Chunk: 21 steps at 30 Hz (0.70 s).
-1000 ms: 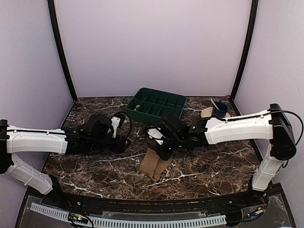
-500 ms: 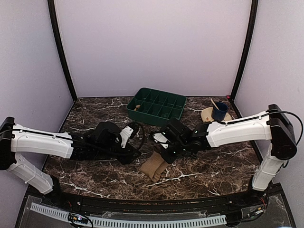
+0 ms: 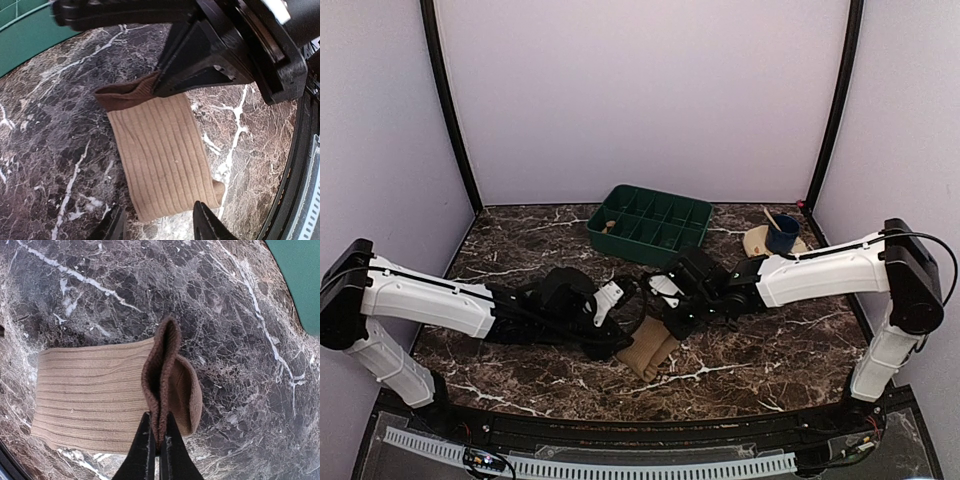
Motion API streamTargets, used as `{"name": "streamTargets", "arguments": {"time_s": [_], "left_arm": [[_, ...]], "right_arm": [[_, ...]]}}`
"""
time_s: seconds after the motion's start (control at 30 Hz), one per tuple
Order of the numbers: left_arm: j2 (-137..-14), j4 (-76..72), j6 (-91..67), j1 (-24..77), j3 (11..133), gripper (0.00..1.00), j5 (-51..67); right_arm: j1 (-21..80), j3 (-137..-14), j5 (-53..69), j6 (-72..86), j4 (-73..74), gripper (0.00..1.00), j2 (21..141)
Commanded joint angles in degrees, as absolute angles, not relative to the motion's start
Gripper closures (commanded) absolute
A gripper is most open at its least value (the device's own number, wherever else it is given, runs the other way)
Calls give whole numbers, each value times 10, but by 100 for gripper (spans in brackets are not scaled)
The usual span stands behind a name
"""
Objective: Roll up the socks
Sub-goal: Fold the sock at the center of the board.
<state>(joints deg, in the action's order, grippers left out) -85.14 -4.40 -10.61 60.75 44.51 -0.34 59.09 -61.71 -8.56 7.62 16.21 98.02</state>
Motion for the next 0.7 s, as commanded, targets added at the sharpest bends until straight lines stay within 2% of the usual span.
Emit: {"name": "streamTargets", "arguments": {"time_s": [0.0, 0.67], "left_arm": [[-868, -47, -93, 620, 465, 52, 7], [-938, -45, -87, 645, 492, 53, 5]], "right_arm": [[583, -613, -74, 73, 138, 100, 972], [580, -584, -55, 89, 114, 100, 977]]}}
